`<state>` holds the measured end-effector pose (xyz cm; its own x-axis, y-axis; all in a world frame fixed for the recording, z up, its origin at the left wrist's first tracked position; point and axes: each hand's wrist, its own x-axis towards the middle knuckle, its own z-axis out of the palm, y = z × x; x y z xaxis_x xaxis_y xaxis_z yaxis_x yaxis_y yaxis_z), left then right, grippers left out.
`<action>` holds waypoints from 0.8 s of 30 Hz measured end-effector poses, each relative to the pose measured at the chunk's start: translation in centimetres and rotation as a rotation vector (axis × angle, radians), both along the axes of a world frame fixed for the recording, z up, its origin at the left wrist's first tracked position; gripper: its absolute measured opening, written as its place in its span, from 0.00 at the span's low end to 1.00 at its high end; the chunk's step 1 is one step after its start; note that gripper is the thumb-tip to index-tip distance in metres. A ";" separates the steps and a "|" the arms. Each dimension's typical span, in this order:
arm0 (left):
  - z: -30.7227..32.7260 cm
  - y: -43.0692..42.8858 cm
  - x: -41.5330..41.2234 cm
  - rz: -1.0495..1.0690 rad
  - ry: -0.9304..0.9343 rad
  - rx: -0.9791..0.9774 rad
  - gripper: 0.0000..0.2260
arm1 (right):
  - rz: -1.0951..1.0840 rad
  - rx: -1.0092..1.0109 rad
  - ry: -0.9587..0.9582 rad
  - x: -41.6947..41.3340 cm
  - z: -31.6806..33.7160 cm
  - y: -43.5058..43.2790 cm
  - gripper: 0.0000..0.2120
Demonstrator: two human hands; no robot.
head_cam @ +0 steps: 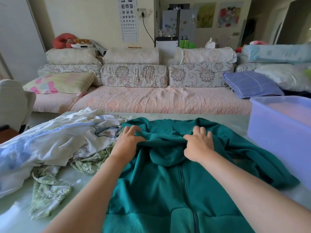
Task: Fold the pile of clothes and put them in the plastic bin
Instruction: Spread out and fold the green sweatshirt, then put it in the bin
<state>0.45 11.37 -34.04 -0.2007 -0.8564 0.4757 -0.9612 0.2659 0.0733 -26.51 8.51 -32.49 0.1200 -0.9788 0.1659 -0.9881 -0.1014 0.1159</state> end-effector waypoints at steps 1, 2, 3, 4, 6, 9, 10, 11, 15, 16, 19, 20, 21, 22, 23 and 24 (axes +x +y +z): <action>0.1 0.1 0.3 -0.003 -0.004 -0.006 0.26 | 0.028 -0.031 -0.037 -0.1 -0.2 -0.3 0.17; 0.2 0.2 0.6 0.000 -0.016 -0.017 0.27 | 0.051 -0.054 -0.120 -0.3 -0.3 -0.6 0.14; 0.2 0.4 0.9 0.008 -0.036 -0.037 0.27 | 0.076 -0.082 -0.241 -0.5 -0.2 -1.0 0.12; 0.2 0.6 1.3 0.020 -0.050 -0.054 0.28 | 0.095 -0.098 -0.396 -0.7 0.3 -1.1 0.11; 0.1 0.9 2.1 0.041 -0.047 -0.076 0.31 | 0.097 -0.073 -0.734 -1.0 2.2 -1.2 0.16; 0.5 1.3 3.1 0.067 -0.039 -0.009 0.36 | 0.014 0.020 -0.784 -2.1 3.9 -2.1 0.17; 0.5 1.4 3.2 0.068 -0.063 0.091 0.37 | -0.024 0.070 -0.652 -2.7 3.7 -2.3 0.16; 0.4 1.6 3.1 0.060 -0.076 0.241 0.37 | -0.067 0.120 -0.489 -3.1 3.3 -2.2 0.13; 0.1 2.0 1.4 0.088 0.048 0.777 0.30 | -0.089 0.221 -0.031 -3.8 0.8 -1.6 0.17; 0.4 2.0 0.9 0.084 0.128 0.772 0.24 | -0.023 0.200 -0.047 -3.6 0.4 -1.7 0.20; 0.9 1.4 -0.1 0.076 0.297 0.584 0.16 | 0.271 0.118 -0.284 -2.0 0.3 -1.5 0.27; 0.6 1.4 -0.1 0.096 0.286 0.512 0.15 | 0.355 0.112 -0.337 -1.4 0.1 -1.3 0.28; 0.1 1.5 0.0 0.120 0.261 0.464 0.15 | 0.418 0.139 -0.350 -0.7 -0.1 -1.0 0.29; -0.6 1.6 0.2 0.142 0.244 0.456 0.17 | 0.449 0.197 -0.322 -0.1 -0.5 -0.8 0.29; -1.4 1.6 0.5 0.151 0.246 0.466 0.18 | 0.444 0.272 -0.264 0.3 -1.0 -0.6 0.28; -1.9 1.7 0.9 0.147 0.265 0.484 0.19 | 0.415 0.333 -0.205 0.7 -1.3 -0.6 0.28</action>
